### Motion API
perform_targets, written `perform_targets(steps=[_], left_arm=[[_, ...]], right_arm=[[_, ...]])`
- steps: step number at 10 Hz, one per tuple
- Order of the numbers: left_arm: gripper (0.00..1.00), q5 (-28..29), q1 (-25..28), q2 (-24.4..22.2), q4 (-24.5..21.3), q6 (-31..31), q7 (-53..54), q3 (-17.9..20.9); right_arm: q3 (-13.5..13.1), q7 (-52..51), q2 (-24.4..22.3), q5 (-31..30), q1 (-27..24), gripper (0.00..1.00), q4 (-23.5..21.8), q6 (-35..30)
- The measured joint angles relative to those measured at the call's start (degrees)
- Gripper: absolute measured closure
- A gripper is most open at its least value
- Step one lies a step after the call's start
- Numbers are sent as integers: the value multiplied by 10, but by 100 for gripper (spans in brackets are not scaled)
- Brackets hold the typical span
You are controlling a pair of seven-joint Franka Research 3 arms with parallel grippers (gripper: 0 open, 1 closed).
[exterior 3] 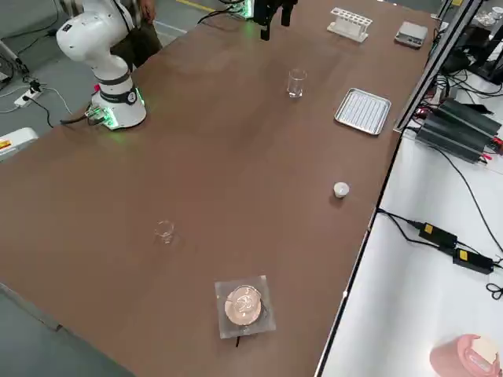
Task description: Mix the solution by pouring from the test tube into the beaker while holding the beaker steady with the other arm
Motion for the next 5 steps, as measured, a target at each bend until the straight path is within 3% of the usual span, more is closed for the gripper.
perform_targets(steps=[5], left_arm=[[1,3,-19,0,4,0,-2,2]], right_arm=[[0,0,4,0,0,0,-1,7]])
